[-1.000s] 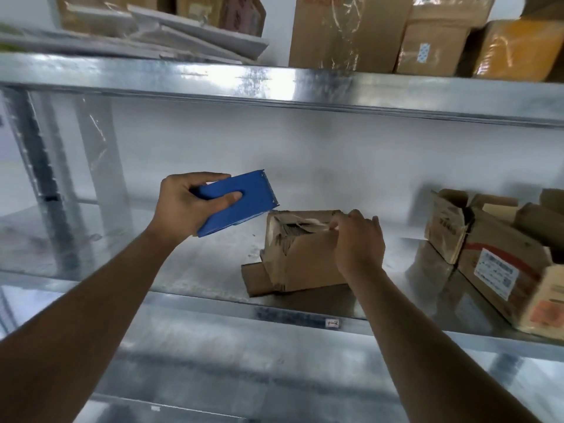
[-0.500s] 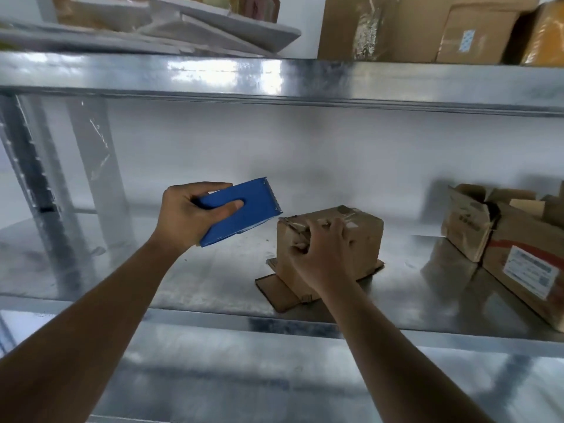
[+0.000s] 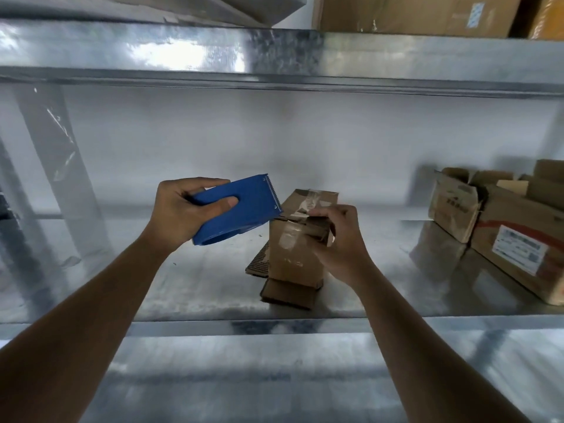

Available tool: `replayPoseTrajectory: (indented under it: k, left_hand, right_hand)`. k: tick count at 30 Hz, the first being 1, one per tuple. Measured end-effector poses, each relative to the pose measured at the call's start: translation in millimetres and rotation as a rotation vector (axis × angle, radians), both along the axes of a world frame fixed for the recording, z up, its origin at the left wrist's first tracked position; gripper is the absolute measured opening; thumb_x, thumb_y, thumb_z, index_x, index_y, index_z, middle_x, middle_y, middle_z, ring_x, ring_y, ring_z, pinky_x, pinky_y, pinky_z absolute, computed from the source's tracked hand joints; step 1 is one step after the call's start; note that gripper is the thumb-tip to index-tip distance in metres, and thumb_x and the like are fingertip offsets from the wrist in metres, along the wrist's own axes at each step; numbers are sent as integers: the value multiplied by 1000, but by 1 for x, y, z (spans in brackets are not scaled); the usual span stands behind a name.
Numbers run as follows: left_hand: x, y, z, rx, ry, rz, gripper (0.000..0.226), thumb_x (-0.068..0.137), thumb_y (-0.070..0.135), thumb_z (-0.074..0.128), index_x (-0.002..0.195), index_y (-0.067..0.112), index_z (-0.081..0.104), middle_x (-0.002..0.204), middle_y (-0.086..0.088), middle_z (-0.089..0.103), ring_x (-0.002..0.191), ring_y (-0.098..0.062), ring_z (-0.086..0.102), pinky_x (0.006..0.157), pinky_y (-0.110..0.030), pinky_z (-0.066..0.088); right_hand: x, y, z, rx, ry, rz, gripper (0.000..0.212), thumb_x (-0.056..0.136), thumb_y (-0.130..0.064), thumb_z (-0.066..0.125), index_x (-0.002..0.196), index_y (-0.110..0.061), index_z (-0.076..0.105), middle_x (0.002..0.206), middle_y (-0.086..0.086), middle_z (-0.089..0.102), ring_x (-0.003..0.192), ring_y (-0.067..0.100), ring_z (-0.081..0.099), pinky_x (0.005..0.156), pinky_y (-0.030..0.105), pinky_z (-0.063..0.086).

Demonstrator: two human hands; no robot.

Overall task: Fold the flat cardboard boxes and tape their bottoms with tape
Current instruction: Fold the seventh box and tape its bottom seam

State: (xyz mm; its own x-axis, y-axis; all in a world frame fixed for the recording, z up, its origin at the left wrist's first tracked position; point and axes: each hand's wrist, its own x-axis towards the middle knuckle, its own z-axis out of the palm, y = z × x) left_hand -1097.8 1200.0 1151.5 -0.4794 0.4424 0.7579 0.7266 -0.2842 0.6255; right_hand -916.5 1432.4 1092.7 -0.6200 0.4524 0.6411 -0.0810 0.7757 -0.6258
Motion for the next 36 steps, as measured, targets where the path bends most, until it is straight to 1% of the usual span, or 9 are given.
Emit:
replayPoseTrajectory:
  k: [2, 6, 9, 12, 23, 26, 29, 32, 36]
  left_hand:
    - [-1, 1, 0, 1, -8, -7, 29, 80, 6, 85, 107, 13, 79, 104, 8, 80, 93, -15, 77, 78, -25, 62]
    - [1, 4, -1, 2, -9, -16, 29, 80, 6, 85, 108, 12, 79, 104, 7, 80, 93, -16, 77, 78, -26, 62]
    - [4, 6, -3, 1, -18, -29, 30, 80, 6, 85, 107, 15, 78, 104, 8, 80, 93, -15, 77, 78, -26, 62]
    - [5, 8, -4, 2, -27, -26, 30, 79, 8, 85, 108, 13, 78, 104, 7, 80, 94, -17, 77, 79, -27, 63]
    - [14, 7, -1, -19, -13, -64, 31, 80, 8, 84, 110, 15, 78, 106, 5, 80, 97, -20, 76, 83, -31, 63]
    - [16, 5, 1, -19, -9, -81, 31, 81, 8, 83, 111, 13, 78, 107, 3, 80, 97, -21, 76, 83, -32, 63]
    - [21, 4, 5, -4, -29, -106, 33, 79, 11, 83, 112, 12, 77, 106, 2, 80, 97, -21, 76, 84, -33, 63]
    - [23, 2, 8, 11, -79, -171, 32, 80, 18, 88, 111, 17, 79, 109, -1, 80, 100, -24, 76, 85, -35, 64]
    - [29, -3, 11, 40, -195, -290, 47, 70, 47, 92, 111, 29, 81, 117, -5, 77, 107, -28, 74, 87, -35, 63]
  right_hand:
    - [1, 7, -1, -61, -37, 15, 52, 84, -4, 79, 129, -25, 64, 131, -3, 43, 123, 12, 54, 107, 28, 49]
    - [8, 10, 6, -39, -69, 54, 54, 89, 10, 59, 132, -22, 63, 134, 3, 46, 119, -8, 50, 93, 6, 43]
    - [7, 7, 5, 6, -98, 57, 42, 90, -22, 65, 132, -25, 64, 136, -5, 46, 120, -5, 50, 95, 17, 52]
    - [1, 5, -1, 113, -165, -46, 62, 80, -61, 74, 133, -32, 62, 139, -9, 44, 123, 6, 50, 98, 23, 52]
    - [4, 18, 3, 225, -124, -72, 51, 89, -32, 80, 136, -18, 68, 152, 3, 45, 132, 13, 50, 97, 3, 34]
    - [6, 21, 6, 201, -240, -55, 60, 90, -41, 78, 145, -24, 59, 160, 3, 36, 146, 19, 39, 117, 29, 38]
    - [9, 14, 10, 230, -186, -152, 59, 96, -62, 58, 147, -34, 56, 163, -3, 37, 157, 20, 19, 127, 56, 15]
    - [10, 5, 20, 278, 201, -32, 35, 107, -30, 51, 134, -15, 69, 138, 2, 64, 137, 15, 53, 115, 48, 42]
    - [11, -24, 43, -150, 162, 326, 35, 111, -24, 45, 127, -5, 69, 118, 7, 74, 107, 21, 73, 95, 42, 60]
